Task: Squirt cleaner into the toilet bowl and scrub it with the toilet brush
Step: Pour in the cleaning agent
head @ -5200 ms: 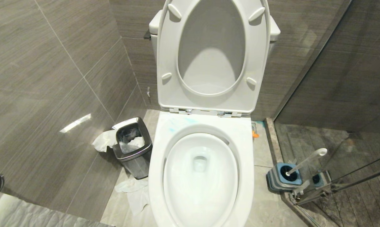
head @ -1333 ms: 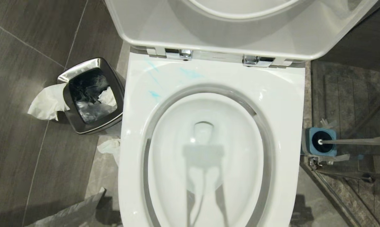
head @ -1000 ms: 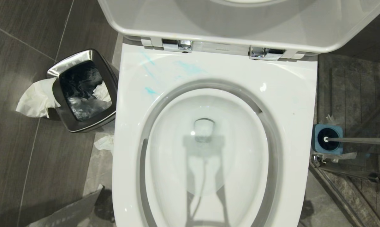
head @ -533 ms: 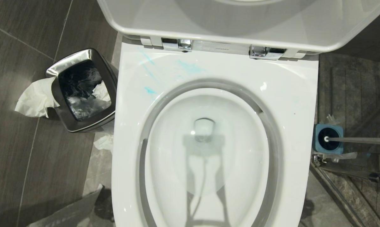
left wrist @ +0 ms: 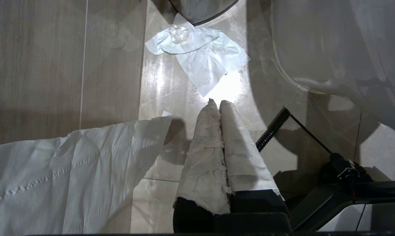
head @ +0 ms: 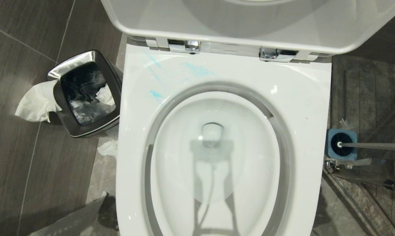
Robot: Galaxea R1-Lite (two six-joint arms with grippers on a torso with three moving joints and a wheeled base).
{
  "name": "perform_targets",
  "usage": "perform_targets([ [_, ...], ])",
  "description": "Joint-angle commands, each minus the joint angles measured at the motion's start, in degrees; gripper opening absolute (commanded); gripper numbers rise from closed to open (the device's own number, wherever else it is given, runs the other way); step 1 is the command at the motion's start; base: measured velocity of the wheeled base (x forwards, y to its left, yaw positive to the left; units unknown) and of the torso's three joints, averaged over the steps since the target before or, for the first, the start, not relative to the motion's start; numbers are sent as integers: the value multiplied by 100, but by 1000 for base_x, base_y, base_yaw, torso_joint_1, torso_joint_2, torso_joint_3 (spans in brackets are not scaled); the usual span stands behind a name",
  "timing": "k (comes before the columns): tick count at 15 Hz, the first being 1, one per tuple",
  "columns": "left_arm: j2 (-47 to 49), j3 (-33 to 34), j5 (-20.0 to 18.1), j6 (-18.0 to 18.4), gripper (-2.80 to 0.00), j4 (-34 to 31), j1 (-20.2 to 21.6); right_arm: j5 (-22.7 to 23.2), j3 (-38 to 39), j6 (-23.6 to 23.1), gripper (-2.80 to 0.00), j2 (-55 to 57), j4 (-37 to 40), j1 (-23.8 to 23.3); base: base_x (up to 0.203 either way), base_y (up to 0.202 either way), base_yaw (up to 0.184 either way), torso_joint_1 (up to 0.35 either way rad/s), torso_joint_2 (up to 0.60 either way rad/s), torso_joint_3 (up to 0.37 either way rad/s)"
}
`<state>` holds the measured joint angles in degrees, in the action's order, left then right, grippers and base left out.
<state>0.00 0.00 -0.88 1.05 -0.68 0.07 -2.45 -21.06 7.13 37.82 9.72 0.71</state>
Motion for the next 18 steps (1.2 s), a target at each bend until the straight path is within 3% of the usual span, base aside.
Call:
perform_targets([
  [1, 9, 6, 0, 1, -280, -2, 1, 9, -162, -9, -280, 2197, -870, -1, 0, 0, 0, 0, 0, 0],
  [3, 9, 0, 0, 1, -280, -2, 1, 33, -139, -117, -280, 3455, -2323, -1, 0, 0, 0, 0, 0, 0],
  [7, 9, 0, 5, 1, -280, -2, 1, 264, 698, -384, -280, 5699, -7081, 2, 0, 0, 0, 0, 0, 0],
  [9, 9, 6, 3, 1, -280, -2, 1, 361, 1074, -408, -280, 6713, -8762, -3, 0, 0, 0, 3, -15, -1],
  [12, 9, 6, 9, 1, -280, -2, 1, 452, 906, -358, -280, 7017, -9603, -6, 0, 0, 0, 1, -9, 1],
  [18, 9, 2, 6, 1, -280, -2, 1, 474, 571, -353, -280, 7181, -9738, 37, 0, 0, 0, 0, 0, 0],
])
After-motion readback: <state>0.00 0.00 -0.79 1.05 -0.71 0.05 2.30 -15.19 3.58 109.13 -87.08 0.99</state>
